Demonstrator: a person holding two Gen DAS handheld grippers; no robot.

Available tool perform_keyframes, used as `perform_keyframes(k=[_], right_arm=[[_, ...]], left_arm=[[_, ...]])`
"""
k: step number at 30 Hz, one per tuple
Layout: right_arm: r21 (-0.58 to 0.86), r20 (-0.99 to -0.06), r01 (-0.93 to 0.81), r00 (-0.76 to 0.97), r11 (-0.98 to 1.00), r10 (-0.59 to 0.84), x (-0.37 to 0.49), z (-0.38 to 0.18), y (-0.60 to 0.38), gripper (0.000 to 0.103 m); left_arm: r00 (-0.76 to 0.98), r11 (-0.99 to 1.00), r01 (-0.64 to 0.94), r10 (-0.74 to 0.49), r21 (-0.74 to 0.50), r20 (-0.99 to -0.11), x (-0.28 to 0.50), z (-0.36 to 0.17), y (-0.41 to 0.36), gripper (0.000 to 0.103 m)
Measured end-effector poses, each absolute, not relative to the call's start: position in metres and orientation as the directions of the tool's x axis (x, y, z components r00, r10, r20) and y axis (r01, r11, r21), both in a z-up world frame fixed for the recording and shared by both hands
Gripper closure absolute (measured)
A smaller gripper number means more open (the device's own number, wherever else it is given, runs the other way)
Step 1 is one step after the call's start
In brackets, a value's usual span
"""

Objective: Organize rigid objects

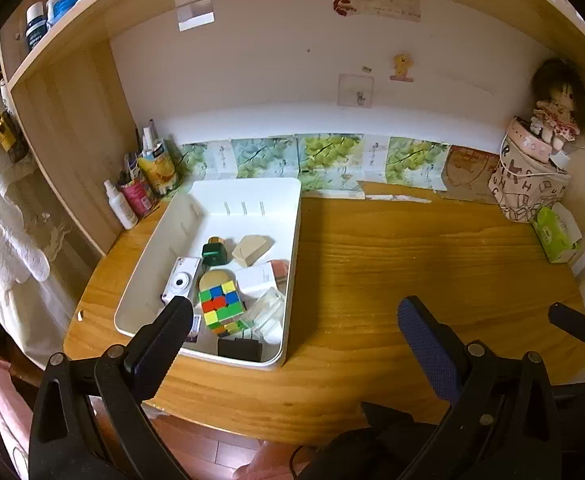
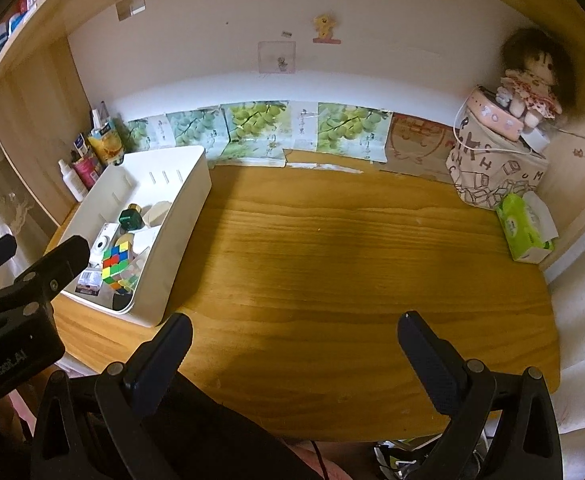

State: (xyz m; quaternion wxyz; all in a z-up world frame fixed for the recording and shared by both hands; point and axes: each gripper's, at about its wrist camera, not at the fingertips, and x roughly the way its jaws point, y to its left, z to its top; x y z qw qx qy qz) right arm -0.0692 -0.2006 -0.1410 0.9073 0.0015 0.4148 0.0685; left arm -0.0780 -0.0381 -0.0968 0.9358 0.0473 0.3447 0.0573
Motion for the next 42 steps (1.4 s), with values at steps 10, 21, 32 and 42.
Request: perform_keyframes(k=[10,21,32,42], right_arm=[[0.051,-0.769,-0.120,0.628,0.992,0.115,-0.063,-0.144,-0.193,0.000],[0.032,-0.784,-0.129,0.612,0.991,0.105,-0.058,-0.145,-0.171,0.000],[0.023,-0.795,-0.114,0.600,0.993,0.087,-0.054,-0.144,-0.136,0.000],[0.026,-0.808,-0.092,0.584,0.995,0.075,-0.051,-0.141,-0.090,0.000]], left_arm=[[0.756,0.990,-0.065,0.131,0.125,-0.641,-0.072,-0.097,-0.036,0.001],[0.749,0.990,-0.069,0.131,0.120,-0.649,-0.067,-0.097,-0.017,0.001],[0.749,0.993,-0.032,0.102,0.117,-0.655,-0.061,-0.094,0.020,0.001],[0.738,0.994,0.002,0.073,0.110,-0.671,-0.050,-0.090,0.064,0.001]])
